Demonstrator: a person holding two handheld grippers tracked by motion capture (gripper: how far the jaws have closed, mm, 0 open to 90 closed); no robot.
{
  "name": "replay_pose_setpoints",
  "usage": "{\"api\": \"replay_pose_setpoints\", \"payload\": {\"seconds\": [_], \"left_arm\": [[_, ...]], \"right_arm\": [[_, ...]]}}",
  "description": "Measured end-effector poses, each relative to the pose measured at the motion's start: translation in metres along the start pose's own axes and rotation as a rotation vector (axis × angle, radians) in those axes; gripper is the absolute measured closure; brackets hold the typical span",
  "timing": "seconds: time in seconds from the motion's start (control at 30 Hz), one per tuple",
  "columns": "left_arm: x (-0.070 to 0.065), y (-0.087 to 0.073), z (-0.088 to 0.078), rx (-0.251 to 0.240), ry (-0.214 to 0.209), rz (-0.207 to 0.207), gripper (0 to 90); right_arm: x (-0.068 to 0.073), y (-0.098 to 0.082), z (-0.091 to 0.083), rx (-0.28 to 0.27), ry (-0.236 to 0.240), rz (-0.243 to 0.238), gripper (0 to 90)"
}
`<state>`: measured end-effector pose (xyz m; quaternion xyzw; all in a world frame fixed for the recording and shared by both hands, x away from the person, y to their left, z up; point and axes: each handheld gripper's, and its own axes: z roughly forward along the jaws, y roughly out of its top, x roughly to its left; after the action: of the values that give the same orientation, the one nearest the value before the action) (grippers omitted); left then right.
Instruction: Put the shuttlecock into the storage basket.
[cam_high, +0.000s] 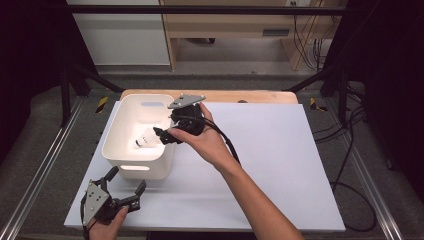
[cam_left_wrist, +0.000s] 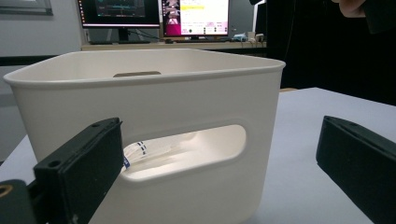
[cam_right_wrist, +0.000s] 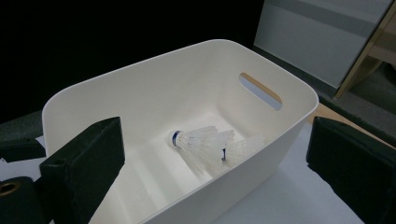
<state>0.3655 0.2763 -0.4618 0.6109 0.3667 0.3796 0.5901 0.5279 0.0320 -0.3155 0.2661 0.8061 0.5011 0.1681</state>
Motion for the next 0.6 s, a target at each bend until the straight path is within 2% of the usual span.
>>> {"api": "replay_pose_setpoints", "payload": {"seconds": [0.6], "left_arm": [[0.0,0.0,0.0,0.0,-0.001,0.001,1.0]], "right_arm": [[-0.017,-0.014,-0.012,0.01,-0.033,0.024,5.0]]}}
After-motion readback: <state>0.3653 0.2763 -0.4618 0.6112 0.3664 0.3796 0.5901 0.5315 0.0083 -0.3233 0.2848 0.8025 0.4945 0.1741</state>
